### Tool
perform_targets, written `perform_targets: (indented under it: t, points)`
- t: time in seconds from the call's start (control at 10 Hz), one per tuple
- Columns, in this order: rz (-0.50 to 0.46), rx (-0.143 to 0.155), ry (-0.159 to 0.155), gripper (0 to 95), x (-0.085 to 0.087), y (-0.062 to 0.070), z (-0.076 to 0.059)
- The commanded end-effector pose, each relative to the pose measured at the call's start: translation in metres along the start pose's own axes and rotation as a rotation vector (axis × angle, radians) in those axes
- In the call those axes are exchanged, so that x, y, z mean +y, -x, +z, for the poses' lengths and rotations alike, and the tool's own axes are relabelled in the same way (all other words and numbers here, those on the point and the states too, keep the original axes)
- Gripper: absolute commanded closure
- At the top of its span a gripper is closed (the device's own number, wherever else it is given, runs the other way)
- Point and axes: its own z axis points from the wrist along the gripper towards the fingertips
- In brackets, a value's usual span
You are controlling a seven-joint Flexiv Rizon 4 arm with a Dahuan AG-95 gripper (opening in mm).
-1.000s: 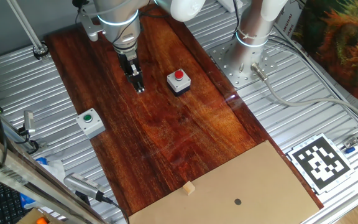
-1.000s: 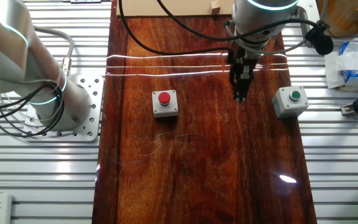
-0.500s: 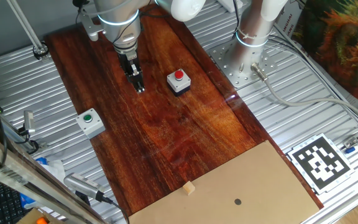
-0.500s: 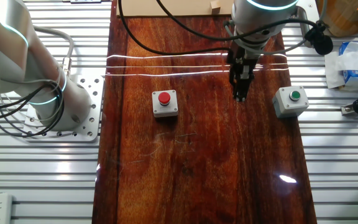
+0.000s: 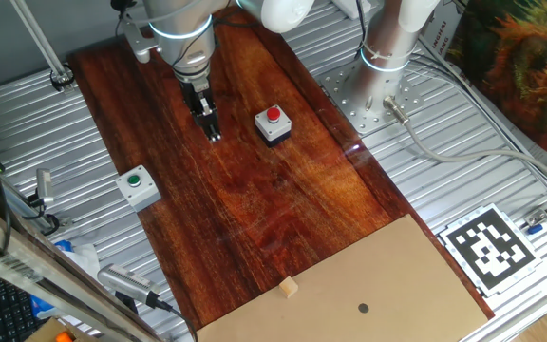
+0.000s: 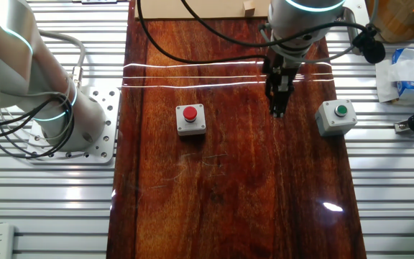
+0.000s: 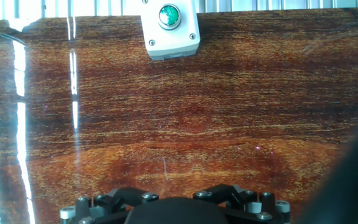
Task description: Grab the block and place it at the designated location
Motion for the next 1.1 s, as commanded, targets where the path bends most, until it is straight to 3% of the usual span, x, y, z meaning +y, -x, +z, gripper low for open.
perform_targets:
  t: [0.1,0.2,0.3,0.4,1.1]
  points:
    - [0.149,-0.068,-0.021,95.0,0.0,0.0001,-0.0002]
    - [0.159,-0.056,0.03,95.0,0.0001,0.0,-0.0004]
    - [0.167,-0.036,0.03,95.0,0.0001,0.0,-0.0005]
    - [0.168,-0.022,-0.01,95.0,0.0001,0.0,-0.0005]
    - [0.147,0.0,0.007,95.0,0.0001,0.0,-0.0003]
